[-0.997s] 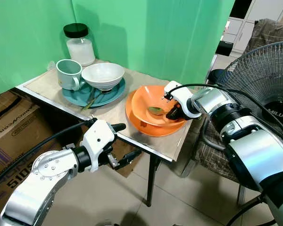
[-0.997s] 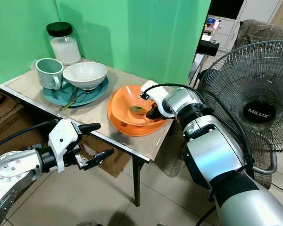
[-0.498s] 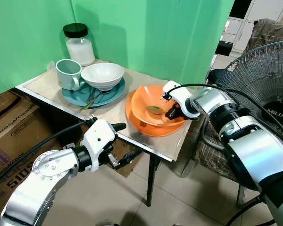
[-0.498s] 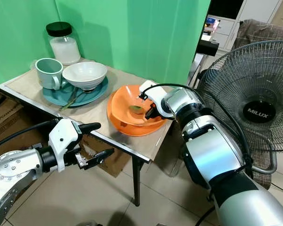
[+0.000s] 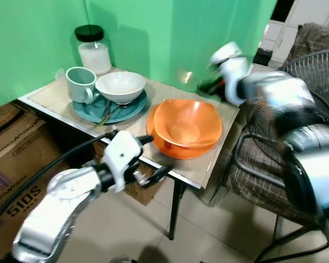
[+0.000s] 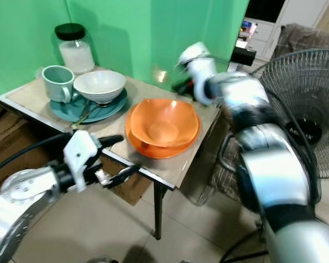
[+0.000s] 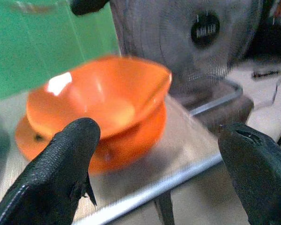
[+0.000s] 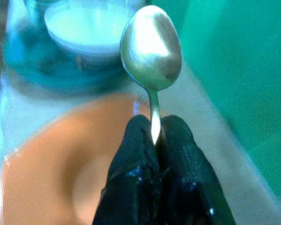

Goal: Setting the table

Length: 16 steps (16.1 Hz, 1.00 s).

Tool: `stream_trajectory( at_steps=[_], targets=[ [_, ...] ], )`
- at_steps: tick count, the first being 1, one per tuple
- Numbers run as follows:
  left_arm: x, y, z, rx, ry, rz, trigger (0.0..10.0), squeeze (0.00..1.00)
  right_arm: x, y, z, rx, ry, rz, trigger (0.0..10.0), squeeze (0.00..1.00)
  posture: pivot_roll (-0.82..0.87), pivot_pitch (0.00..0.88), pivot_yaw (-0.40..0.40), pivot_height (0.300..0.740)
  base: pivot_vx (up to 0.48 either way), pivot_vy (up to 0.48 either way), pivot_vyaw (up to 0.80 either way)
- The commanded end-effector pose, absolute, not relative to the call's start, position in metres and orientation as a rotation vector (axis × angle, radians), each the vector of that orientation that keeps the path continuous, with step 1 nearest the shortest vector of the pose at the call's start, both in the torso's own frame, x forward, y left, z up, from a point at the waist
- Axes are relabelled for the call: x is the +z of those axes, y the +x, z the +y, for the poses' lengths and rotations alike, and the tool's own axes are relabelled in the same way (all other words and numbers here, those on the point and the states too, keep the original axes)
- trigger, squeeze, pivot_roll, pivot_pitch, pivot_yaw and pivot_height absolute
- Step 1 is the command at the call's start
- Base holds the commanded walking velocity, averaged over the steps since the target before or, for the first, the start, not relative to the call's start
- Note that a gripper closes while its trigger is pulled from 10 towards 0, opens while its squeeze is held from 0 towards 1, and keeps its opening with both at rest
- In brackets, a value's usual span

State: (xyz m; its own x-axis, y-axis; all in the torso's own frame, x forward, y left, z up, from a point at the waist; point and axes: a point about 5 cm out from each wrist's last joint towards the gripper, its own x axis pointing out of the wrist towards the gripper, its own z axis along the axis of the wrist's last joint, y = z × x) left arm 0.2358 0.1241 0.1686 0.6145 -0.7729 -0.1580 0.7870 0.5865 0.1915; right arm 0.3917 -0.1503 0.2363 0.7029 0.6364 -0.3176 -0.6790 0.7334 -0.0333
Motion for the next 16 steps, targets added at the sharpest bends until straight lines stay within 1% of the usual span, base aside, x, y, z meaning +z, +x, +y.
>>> stream_trajectory(
  at_steps=[1,2,3,4,5,6,7,8,10,11,12,13,14,15,16],
  targets=[
    [0.170,0.237,0.121,-0.902,0.255,0.043,10.0,0.00,0.241,0.381,-0.160,0.734,-0.077,0.228,0.0,0.00,0.04,0.000,-0.044,0.740,0.000,0.000,0.00],
    [0.171,0.238,0.119,-0.894,0.251,0.034,10.0,0.00,0.241,0.374,-0.168,0.702,-0.057,0.189,0.0,0.00,0.04,0.000,-0.036,0.740,0.000,0.000,0.00],
    [0.171,0.241,0.115,-0.872,0.252,0.023,10.0,0.00,0.237,0.356,-0.182,0.639,-0.055,0.147,0.0,0.00,0.03,0.000,-0.034,0.740,0.000,0.000,0.00],
    [0.168,0.251,0.114,-0.773,0.263,0.012,10.0,0.00,0.231,0.336,-0.194,0.547,-0.055,0.092,0.0,0.00,0.03,0.000,-0.027,0.740,0.000,0.000,0.00],
    [0.167,0.257,0.114,-0.712,0.266,0.006,10.0,0.00,0.229,0.328,-0.197,0.501,-0.039,0.064,0.0,0.00,0.02,0.000,-0.024,0.740,0.000,0.000,0.00],
    [0.172,0.265,0.114,-0.610,0.263,-0.054,10.0,0.00,0.223,0.312,-0.203,0.408,0.026,0.015,0.2,0.00,0.02,0.000,-0.015,0.740,0.000,0.000,0.00],
    [0.175,0.267,0.114,-0.582,0.258,-0.078,10.0,0.00,0.221,0.307,-0.204,0.372,0.053,0.002,1.7,0.00,0.02,0.000,-0.013,0.740,0.000,0.000,0.00],
    [0.178,0.266,0.116,-0.527,0.228,-0.107,10.0,0.00,0.210,0.290,-0.203,0.310,0.075,-0.030,10.0,0.00,0.01,0.000,-0.009,0.740,0.000,0.000,0.00],
    [0.176,0.262,0.119,-0.496,0.210,-0.092,10.0,0.00,0.200,0.276,-0.198,0.224,0.055,-0.041,10.0,0.00,0.01,0.000,-0.010,0.740,0.000,0.000,0.00],
    [0.175,0.260,0.121,-0.466,0.220,-0.093,10.0,0.00,0.190,0.267,-0.189,0.197,0.057,-0.027,10.0,0.00,0.02,0.000,-0.012,0.740,0.000,0.000,0.00],
    [0.174,0.261,0.124,-0.428,0.234,-0.096,10.0,0.00,0.177,0.257,-0.177,0.154,0.023,-0.004,10.0,0.00,0.02,0.000,-0.014,0.740,0.000,0.000,-0.80],
    [0.173,0.262,0.125,-0.416,0.237,-0.095,10.0,0.00,0.174,0.255,-0.172,0.150,0.027,-0.006,10.0,0.00,0.02,0.000,-0.012,0.740,0.000,0.000,-0.80],
    [0.173,0.262,0.125,-0.413,0.234,-0.097,10.0,0.00,0.174,0.253,-0.171,0.126,0.019,-0.018,10.0,0.00,0.02,0.003,-0.010,0.740,0.000,0.000,-0.80],
    [0.173,0.262,0.125,-0.409,0.236,-0.091,10.0,0.00,0.175,0.251,-0.167,0.167,0.066,-0.029,10.0,0.00,0.02,0.005,-0.009,0.740,0.000,0.000,-0.80],
    [0.173,0.261,0.123,-0.413,0.232,-0.092,10.0,0.00,0.175,0.250,-0.168,0.151,0.079,-0.031,10.0,0.00,0.02,0.010,-0.007,0.740,0.000,0.000,-0.80]
  ],
)
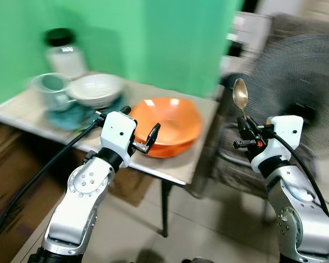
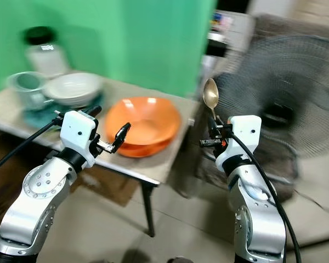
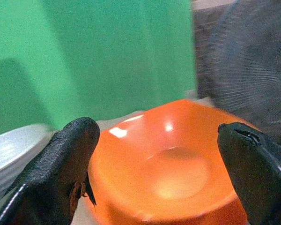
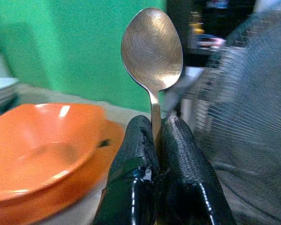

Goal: Setting the table

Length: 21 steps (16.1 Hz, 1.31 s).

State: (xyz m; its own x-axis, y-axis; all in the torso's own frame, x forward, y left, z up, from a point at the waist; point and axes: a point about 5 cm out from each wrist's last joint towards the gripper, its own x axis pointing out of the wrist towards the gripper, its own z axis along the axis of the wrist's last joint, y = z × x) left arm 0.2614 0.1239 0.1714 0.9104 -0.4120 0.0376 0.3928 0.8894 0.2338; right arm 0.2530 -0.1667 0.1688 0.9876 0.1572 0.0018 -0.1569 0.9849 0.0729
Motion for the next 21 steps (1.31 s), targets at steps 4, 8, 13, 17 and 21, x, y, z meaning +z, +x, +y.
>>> stream_trajectory(
  at_steps=[4,8,13,17,21],
  targets=[
    [0.172,0.256,0.113,-0.482,0.218,-0.079,10.0,0.00,0.173,0.245,-0.165,0.131,0.126,-0.021,10.0,0.00,0.01,0.023,0.004,0.740,0.000,0.000,-0.80],
    [0.171,0.263,0.127,-0.380,0.180,-0.020,10.0,0.00,0.153,0.247,-0.164,0.081,0.040,0.081,10.0,0.00,0.01,0.022,-0.005,0.740,0.000,0.000,-0.60],
    [0.176,0.266,0.137,-0.274,0.222,-0.085,10.0,0.00,0.155,0.248,-0.163,0.075,0.072,0.071,10.0,0.00,0.02,0.014,-0.020,0.740,0.000,0.000,0.00],
    [0.179,0.268,0.143,-0.224,0.255,-0.102,10.0,0.00,0.155,0.247,-0.164,0.062,0.101,0.069,10.0,0.00,0.02,0.011,-0.011,0.740,0.000,0.000,-0.20],
    [0.177,0.265,0.134,-0.282,0.253,-0.108,10.0,0.00,0.156,0.244,-0.162,0.073,0.063,0.054,10.0,0.00,0.01,0.005,-0.002,0.740,0.000,0.000,-0.20]
  ],
)
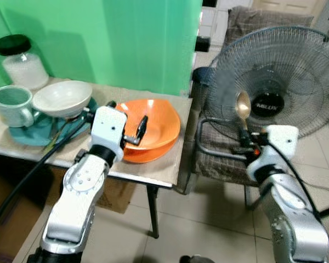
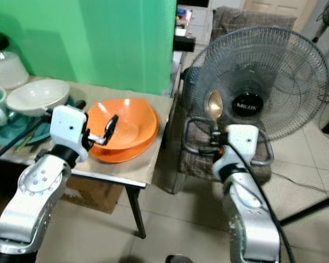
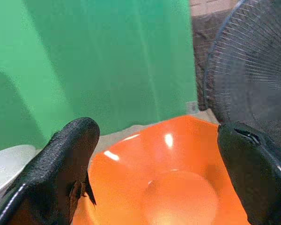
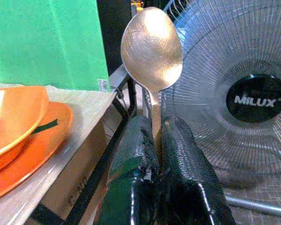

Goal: Setting the table

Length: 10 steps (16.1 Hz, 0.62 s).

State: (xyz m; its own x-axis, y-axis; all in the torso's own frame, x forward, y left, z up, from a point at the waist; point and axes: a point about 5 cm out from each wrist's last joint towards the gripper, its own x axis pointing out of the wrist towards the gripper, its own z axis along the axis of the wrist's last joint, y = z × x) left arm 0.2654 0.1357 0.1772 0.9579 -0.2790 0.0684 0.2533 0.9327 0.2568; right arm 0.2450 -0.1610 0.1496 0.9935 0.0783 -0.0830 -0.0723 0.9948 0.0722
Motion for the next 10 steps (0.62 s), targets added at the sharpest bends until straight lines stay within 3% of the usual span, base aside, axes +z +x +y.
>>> stream_trajectory(
  at_steps=[1,6,8,10],
  targets=[
    [0.1774,0.2654,0.1338,-0.282,0.252,-0.109,10.0,0.00,0.1566,0.2440,-0.1613,0.081,0.056,0.047,10.0,0.00,0.01,0.001,-0.001,0.740,0.000,0.000,0.00],
    [0.1786,0.2668,0.1350,-0.273,0.220,-0.119,10.0,0.00,0.1568,0.2466,-0.1568,0.101,0.064,0.048,10.0,0.00,0.01,0.000,-0.012,0.740,0.000,0.000,0.00],
    [0.1788,0.2671,0.1343,-0.275,0.217,-0.118,10.0,0.00,0.1564,0.2470,-0.1555,0.108,0.080,0.052,10.0,0.00,0.01,0.000,-0.014,0.740,0.000,0.480,-0.80],
    [0.1805,0.2683,0.1352,-0.266,0.247,-0.134,10.0,0.00,0.1559,0.2466,-0.1545,0.109,0.081,0.058,10.0,0.00,0.01,0.000,-0.015,0.740,0.000,0.000,-0.80]
  ],
)
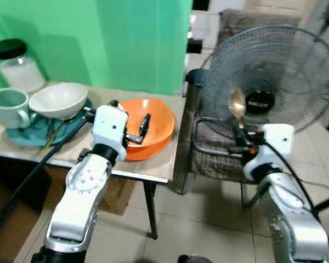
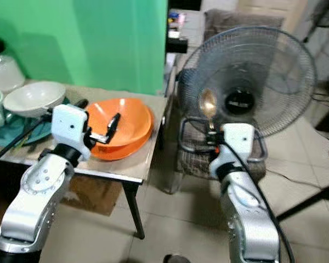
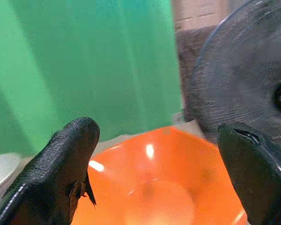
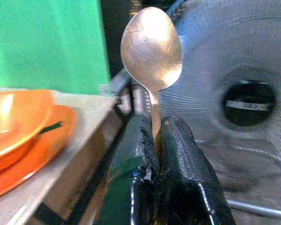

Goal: Setting the table

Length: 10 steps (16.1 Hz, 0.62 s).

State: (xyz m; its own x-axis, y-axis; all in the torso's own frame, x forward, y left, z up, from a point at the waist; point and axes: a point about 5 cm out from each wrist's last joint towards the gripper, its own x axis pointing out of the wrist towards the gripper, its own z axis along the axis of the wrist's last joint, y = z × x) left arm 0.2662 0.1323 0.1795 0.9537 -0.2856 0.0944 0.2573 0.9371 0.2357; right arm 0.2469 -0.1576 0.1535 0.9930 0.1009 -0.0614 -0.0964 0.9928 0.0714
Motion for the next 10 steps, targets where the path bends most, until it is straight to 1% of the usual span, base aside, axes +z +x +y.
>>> stream_trajectory(
  at_steps=[1,3,4,9,10],
  targets=[
    [0.1814,0.2688,0.1355,-0.261,0.252,-0.137,10.0,0.00,0.1561,0.2465,-0.1537,0.110,0.085,0.059,10.0,0.00,0.01,0.000,-0.015,0.740,0.000,-0.480,-0.80],
    [0.1812,0.2698,0.1366,-0.261,0.234,-0.130,10.0,0.00,0.1567,0.2462,-0.1517,0.110,0.093,0.061,10.0,0.00,0.01,0.000,-0.011,0.740,0.000,-0.480,-0.80],
    [0.1803,0.2702,0.1370,-0.257,0.226,-0.122,10.0,0.00,0.1566,0.2462,-0.1522,0.108,0.097,0.063,10.0,0.00,0.01,0.000,-0.012,0.740,0.000,0.000,-0.63],
    [0.1796,0.2705,0.1376,-0.255,0.202,-0.118,10.0,0.00,0.1564,0.2469,-0.1539,0.096,0.081,0.070,10.0,0.00,0.01,0.000,-0.013,0.740,0.000,0.000,0.00],
    [0.1790,0.2705,0.1374,-0.257,0.199,-0.114,10.0,0.00,0.1562,0.2475,-0.1542,0.093,0.083,0.075,10.0,0.00,0.01,0.000,-0.014,0.740,0.000,0.000,-0.61]
  ],
)
